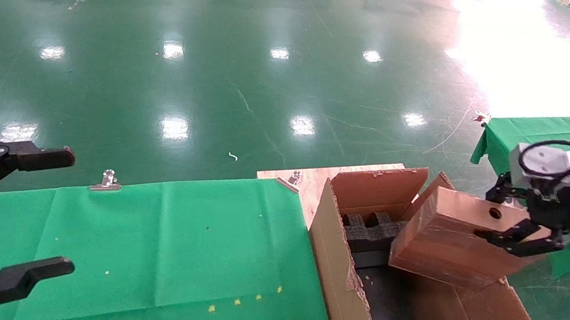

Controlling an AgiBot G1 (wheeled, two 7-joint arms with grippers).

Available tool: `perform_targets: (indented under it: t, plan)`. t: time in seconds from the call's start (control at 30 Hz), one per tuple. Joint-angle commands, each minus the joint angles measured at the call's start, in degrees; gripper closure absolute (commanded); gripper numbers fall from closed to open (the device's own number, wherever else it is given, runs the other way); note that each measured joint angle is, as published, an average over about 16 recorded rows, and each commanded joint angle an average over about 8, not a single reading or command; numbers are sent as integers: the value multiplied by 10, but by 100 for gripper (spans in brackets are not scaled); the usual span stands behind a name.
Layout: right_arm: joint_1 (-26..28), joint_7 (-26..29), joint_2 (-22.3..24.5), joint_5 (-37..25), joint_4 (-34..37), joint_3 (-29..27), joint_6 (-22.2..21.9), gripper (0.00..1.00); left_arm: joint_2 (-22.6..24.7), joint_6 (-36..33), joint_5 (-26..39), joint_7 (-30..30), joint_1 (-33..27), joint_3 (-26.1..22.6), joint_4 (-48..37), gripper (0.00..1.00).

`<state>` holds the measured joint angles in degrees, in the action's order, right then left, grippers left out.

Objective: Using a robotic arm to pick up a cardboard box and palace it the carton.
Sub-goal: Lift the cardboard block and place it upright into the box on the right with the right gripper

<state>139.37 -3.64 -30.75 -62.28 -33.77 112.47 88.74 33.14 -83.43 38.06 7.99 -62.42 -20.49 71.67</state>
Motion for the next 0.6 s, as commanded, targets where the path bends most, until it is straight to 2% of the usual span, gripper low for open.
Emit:
perform_targets:
  t: [0.03, 0.2, 0.37, 0.6]
  plan:
    - [-7, 24, -1, 8, 6, 6, -5, 100, 0, 0, 0, 0, 0, 0, 0, 0]
    - [-34, 116, 25, 34, -7, 6, -45, 100, 0, 0, 0, 0, 0, 0, 0, 0]
    - [-57, 213, 68, 57, -56, 7, -100, 100, 0, 0, 0, 0, 0, 0, 0, 0]
    - [-50, 354, 128, 30, -163, 20, -177, 100, 0, 0, 0, 0, 0, 0, 0, 0]
